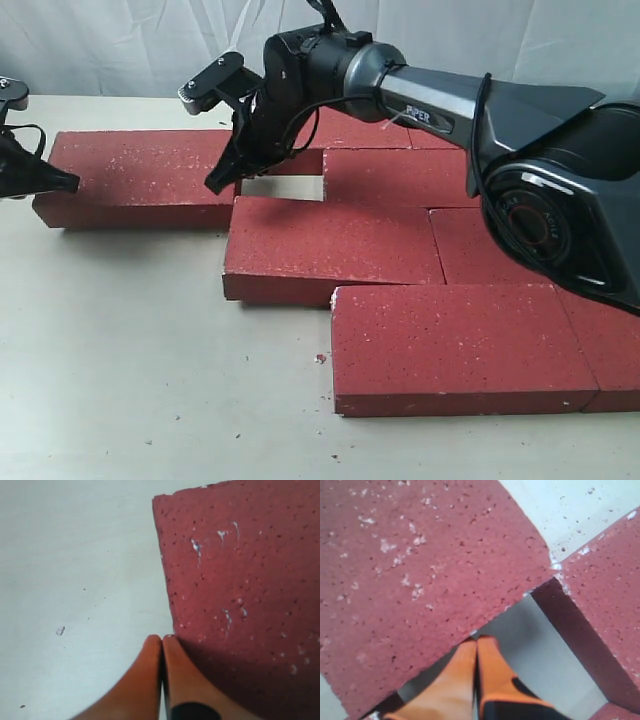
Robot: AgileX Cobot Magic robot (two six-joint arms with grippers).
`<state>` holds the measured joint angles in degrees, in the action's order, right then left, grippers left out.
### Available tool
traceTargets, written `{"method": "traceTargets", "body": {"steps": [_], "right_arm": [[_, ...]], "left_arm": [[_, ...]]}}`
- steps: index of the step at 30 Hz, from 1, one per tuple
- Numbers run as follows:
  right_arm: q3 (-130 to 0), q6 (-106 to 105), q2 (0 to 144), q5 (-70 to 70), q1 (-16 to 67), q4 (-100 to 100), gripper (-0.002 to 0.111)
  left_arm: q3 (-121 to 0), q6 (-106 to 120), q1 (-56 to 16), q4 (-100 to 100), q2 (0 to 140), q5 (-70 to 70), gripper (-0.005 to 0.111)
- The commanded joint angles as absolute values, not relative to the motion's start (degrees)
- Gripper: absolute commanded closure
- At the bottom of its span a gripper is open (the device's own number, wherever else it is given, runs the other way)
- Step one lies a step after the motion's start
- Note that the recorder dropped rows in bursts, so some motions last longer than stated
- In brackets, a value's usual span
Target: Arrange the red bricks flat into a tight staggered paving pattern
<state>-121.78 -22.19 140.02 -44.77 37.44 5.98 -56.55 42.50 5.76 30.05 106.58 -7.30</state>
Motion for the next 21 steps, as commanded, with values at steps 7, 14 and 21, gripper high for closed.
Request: {"method": "traceTargets", "body": {"steps": [7, 14, 21], "right_arm": [[-121.96, -20.82, 143.09, -41.75, 37.15, 6.11, 0.109], [-121.96, -20.82, 143.53, -36.91, 37.15, 5.87, 0.109], [-121.96, -20.69, 143.53, -33.96, 37.29, 8.26, 0.109]], "left_arm": [[-56.32, 42.42, 5.11, 29.92, 106.85, -6.82, 0.107], [-56.32, 42.42, 6.37, 29.92, 106.85, -5.78, 0.107], [-56.06, 42.42, 8.54, 32.36, 106.85, -5.43, 0.107]]}}
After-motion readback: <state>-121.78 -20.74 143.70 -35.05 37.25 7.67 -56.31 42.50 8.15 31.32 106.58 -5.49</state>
